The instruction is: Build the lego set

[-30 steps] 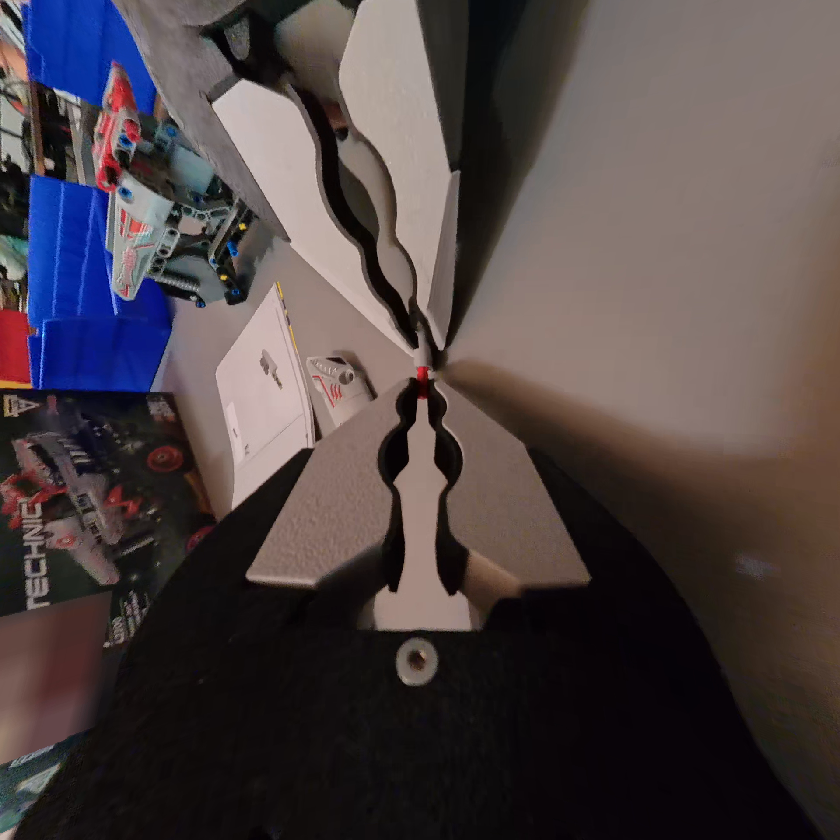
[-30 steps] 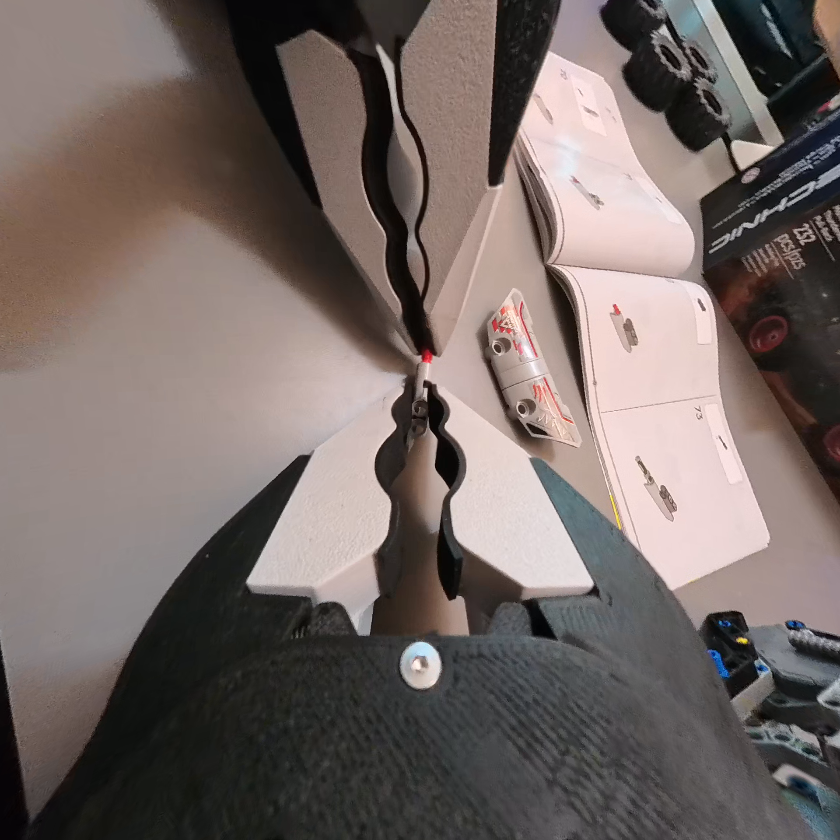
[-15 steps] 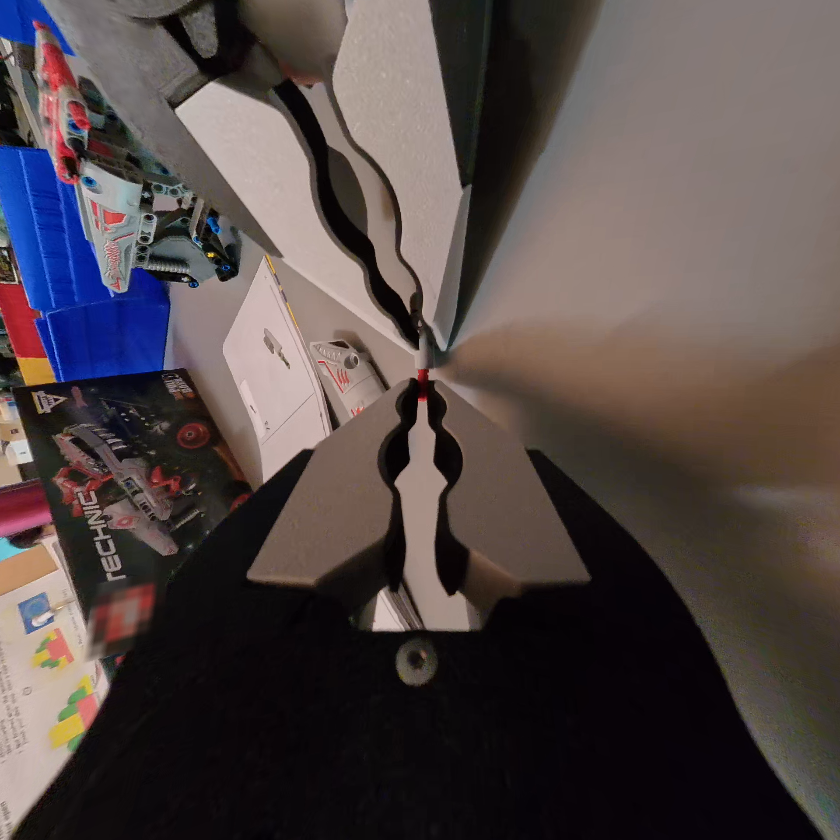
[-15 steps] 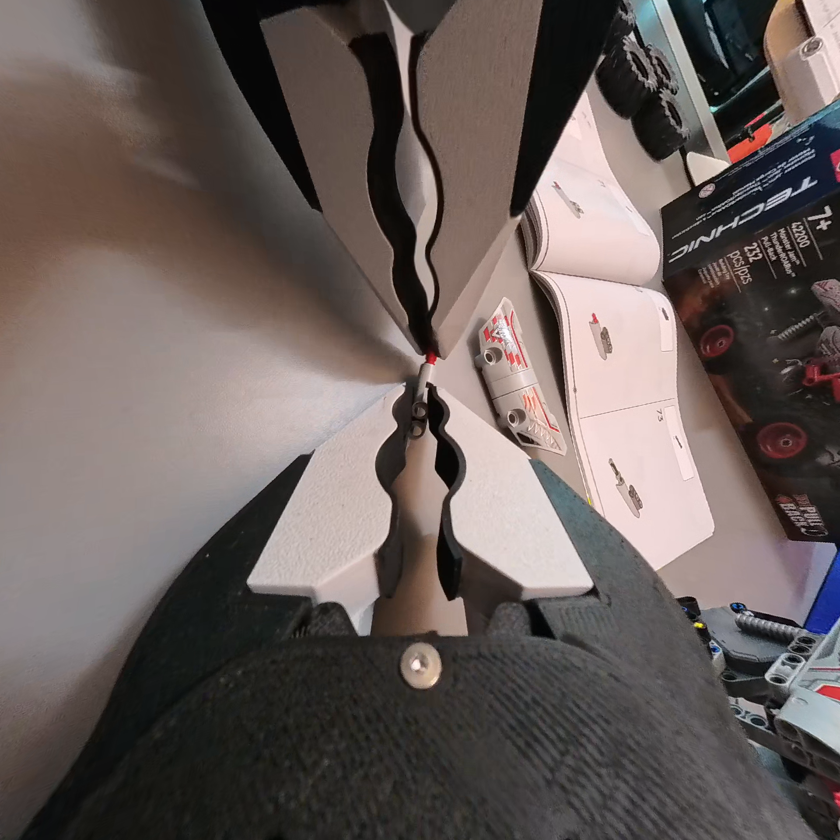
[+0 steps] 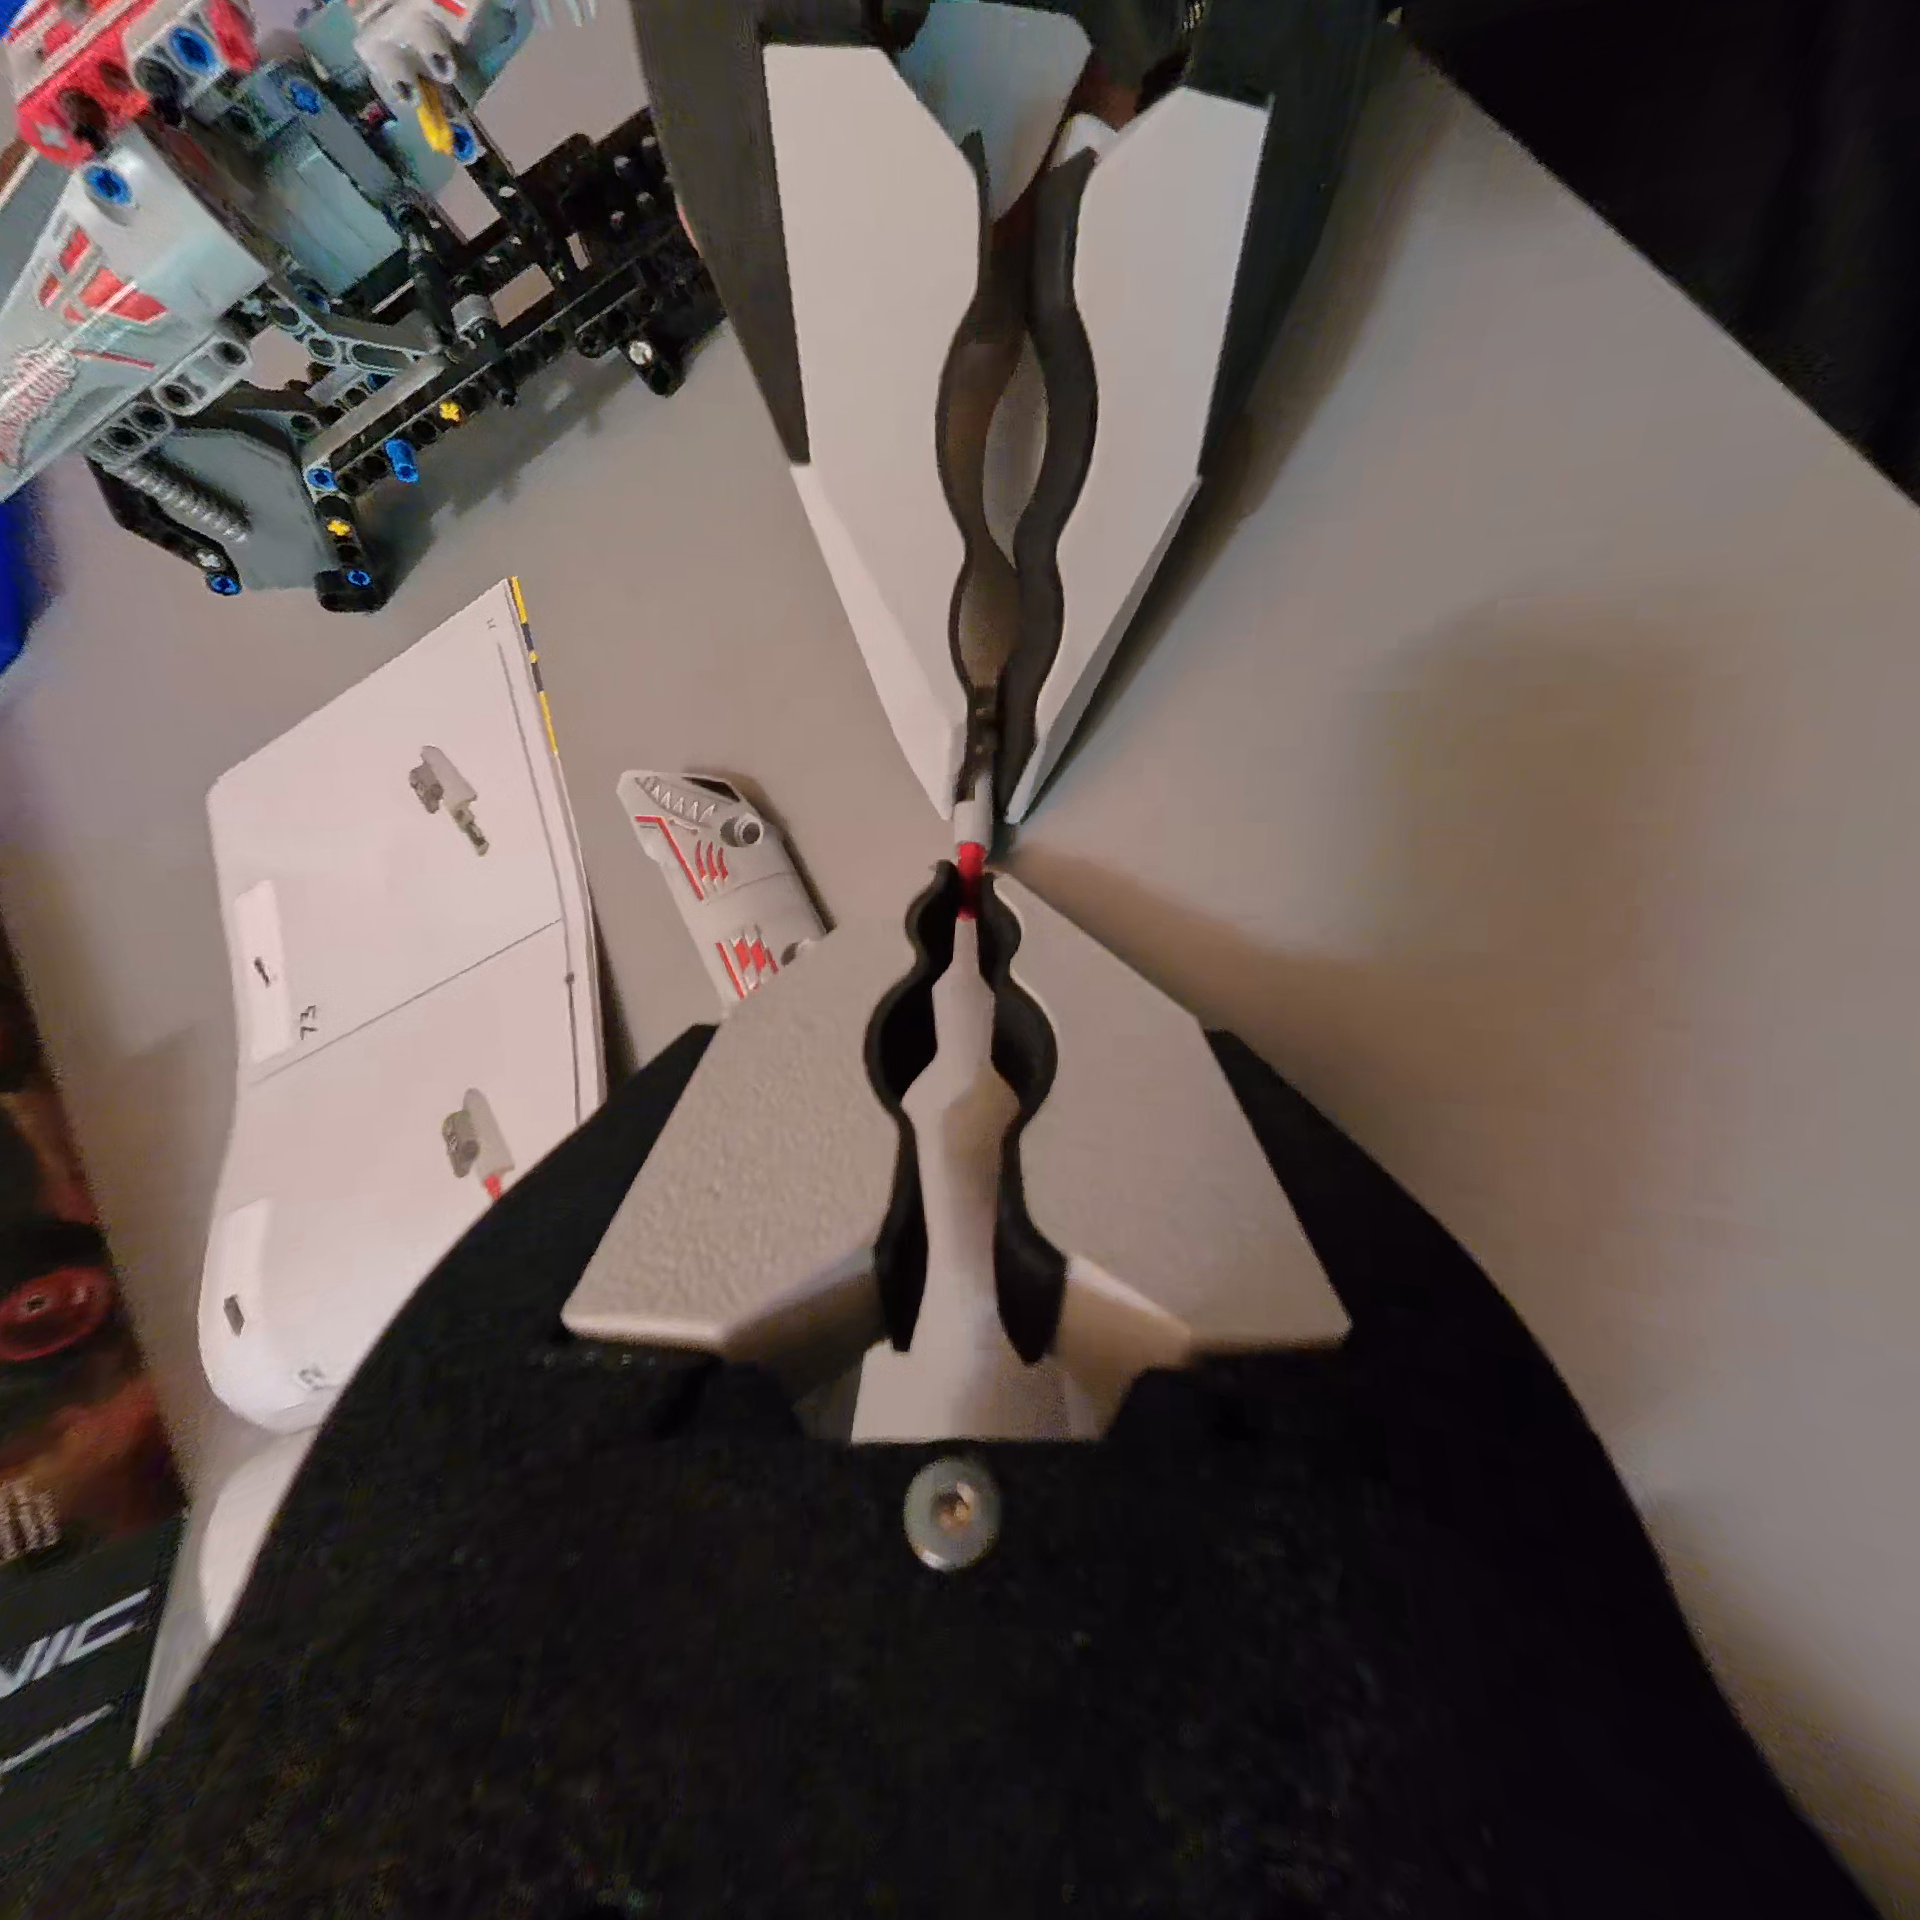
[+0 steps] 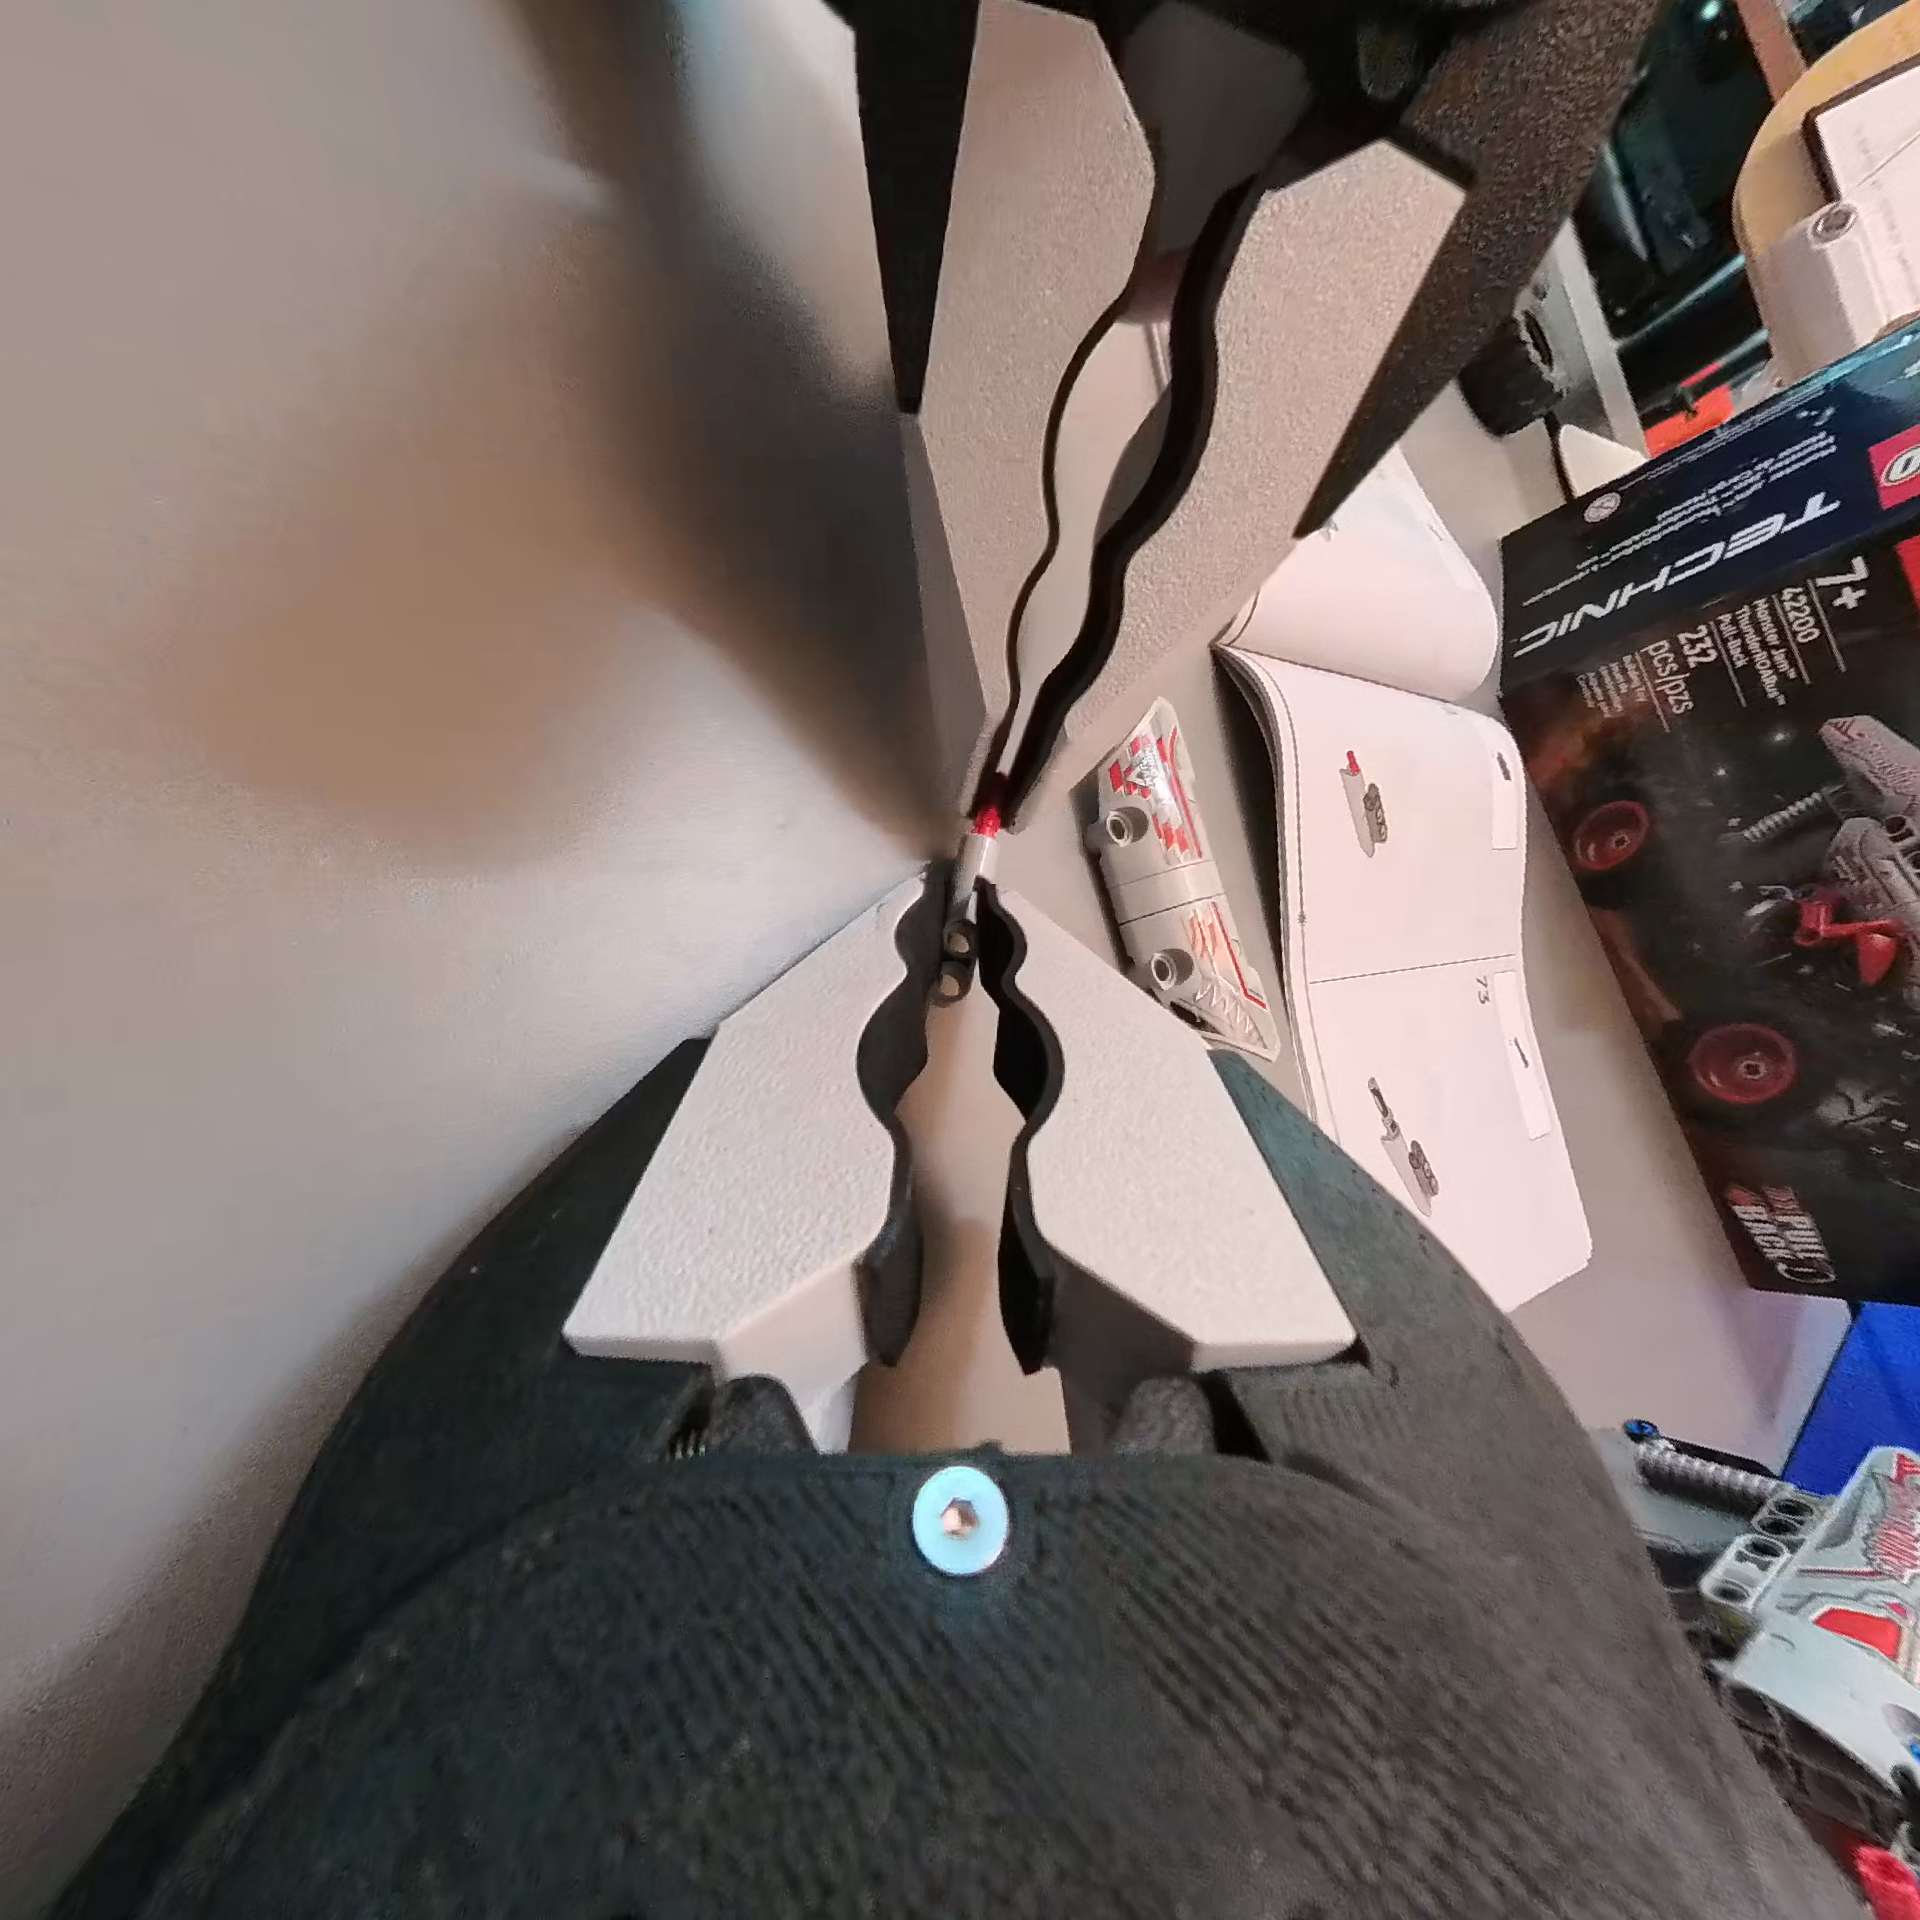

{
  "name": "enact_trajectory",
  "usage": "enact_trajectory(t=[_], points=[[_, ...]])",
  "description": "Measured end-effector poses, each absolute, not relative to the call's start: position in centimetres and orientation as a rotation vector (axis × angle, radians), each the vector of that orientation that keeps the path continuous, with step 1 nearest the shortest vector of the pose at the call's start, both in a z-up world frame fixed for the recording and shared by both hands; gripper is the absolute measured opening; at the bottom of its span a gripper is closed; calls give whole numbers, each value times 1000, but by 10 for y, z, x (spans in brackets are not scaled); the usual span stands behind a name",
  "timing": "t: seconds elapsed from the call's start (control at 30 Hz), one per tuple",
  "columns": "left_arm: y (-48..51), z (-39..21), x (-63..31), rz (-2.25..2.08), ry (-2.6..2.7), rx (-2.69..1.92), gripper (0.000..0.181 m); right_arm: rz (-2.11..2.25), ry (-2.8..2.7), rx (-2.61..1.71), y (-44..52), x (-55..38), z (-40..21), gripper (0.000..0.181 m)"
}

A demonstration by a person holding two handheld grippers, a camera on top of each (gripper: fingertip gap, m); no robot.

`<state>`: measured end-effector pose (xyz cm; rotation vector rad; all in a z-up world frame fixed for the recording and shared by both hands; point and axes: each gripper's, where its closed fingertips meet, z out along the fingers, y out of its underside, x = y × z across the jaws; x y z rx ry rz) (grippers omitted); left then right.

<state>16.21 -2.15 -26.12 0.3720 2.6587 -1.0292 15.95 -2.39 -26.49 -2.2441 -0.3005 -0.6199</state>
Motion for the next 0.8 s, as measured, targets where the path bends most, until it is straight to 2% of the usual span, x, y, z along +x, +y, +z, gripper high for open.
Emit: enact_trajectory(t=[0.2, 0.37, 0.8], points=[[-22, -260, 166, -799, 2451, 512, 0, -549, -215, -2259, -25, 162, -265, 4], [-23, -260, 166, -985, 2593, 299, 0, -615, -227, -2259, -25, 164, -265, 4], [-23, -266, 164, -1187, 2587, 329, 1, -541, -237, -2236, -25, 162, -264, 5]])
